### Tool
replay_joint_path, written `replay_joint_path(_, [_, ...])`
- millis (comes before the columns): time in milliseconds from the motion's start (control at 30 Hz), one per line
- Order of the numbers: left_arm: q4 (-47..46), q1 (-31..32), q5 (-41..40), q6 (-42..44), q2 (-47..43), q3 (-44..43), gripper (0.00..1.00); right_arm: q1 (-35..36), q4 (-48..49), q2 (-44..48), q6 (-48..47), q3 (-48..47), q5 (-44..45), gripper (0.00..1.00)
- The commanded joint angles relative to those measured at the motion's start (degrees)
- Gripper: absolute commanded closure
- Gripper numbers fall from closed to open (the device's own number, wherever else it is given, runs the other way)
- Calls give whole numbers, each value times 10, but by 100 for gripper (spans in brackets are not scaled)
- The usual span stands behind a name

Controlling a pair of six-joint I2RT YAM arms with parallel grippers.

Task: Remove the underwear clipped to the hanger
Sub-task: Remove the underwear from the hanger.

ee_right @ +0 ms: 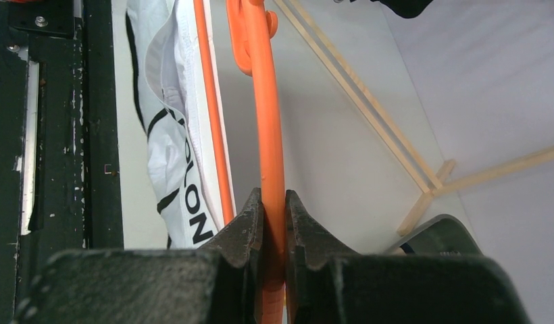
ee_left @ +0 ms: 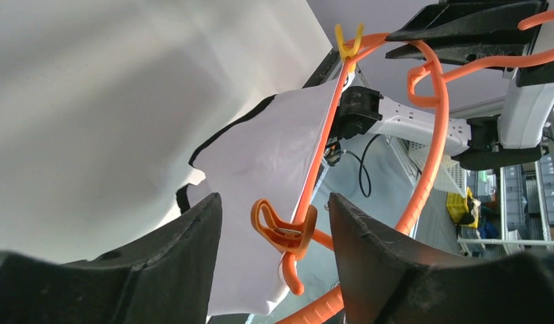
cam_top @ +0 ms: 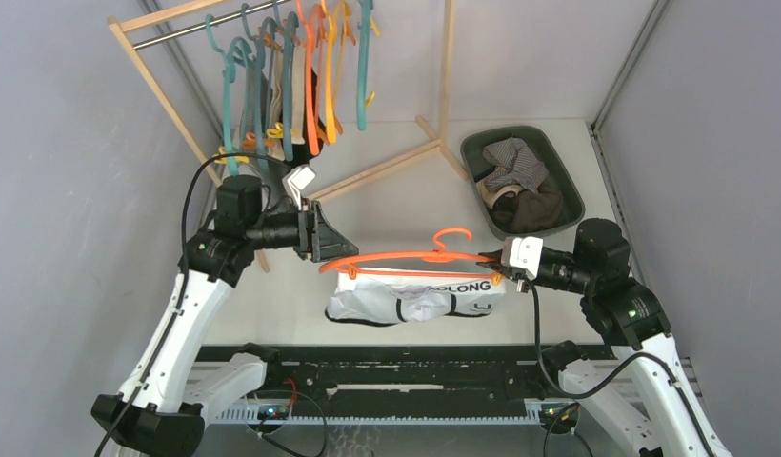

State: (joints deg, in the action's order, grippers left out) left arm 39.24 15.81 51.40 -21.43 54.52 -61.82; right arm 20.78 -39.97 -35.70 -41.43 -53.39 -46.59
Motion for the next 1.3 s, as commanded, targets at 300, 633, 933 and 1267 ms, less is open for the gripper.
replay_joint_path(300, [-6,11,32,9,7,8,54,5,55,2,0,-22,14,100])
replay_joint_path(633, [-9,11,41,3,20,-5,69,9,86,0,1,-22,61,100])
replay_joint_path(933, [-15,12,50,-3,23,-7,75,21,107,-15,8,-22,79,100])
replay_joint_path(1267, [-14,22,57,3,21,2,79,29,152,-15,32,-18,111,100])
